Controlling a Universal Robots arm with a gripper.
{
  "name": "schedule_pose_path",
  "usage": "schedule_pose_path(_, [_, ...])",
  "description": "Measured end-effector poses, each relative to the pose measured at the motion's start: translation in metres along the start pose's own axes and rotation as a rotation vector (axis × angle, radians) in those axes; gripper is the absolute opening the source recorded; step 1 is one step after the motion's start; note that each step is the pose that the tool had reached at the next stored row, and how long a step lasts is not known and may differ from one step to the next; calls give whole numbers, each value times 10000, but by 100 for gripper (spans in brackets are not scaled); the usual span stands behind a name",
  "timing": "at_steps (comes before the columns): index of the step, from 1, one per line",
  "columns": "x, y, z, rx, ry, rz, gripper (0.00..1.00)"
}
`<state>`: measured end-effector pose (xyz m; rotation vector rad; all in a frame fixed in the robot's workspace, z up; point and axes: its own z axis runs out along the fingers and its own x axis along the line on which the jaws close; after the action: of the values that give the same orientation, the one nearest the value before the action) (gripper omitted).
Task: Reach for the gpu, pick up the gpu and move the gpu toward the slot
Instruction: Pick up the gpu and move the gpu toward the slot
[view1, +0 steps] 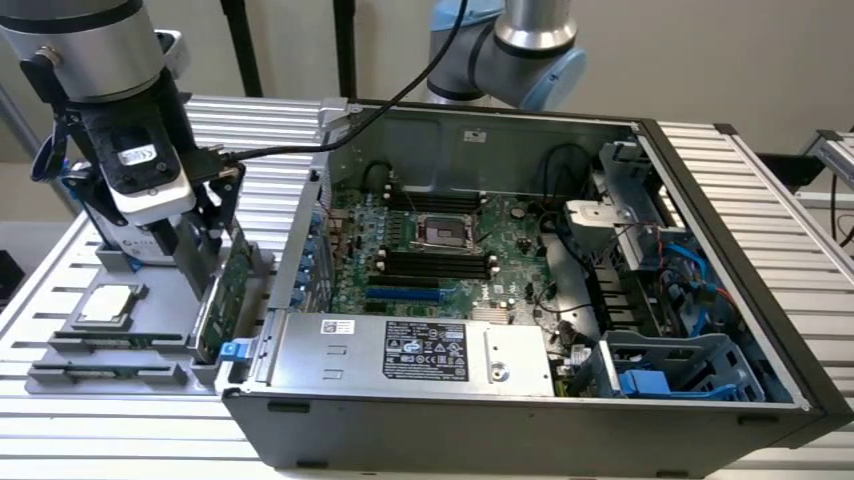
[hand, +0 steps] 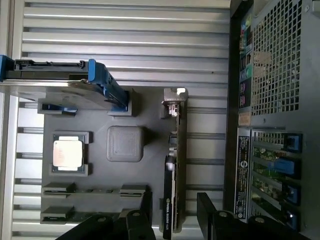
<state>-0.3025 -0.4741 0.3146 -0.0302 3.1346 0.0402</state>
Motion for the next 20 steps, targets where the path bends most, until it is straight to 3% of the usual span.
schedule_pose_path(20, [4,-86,362,0,-14,27,48])
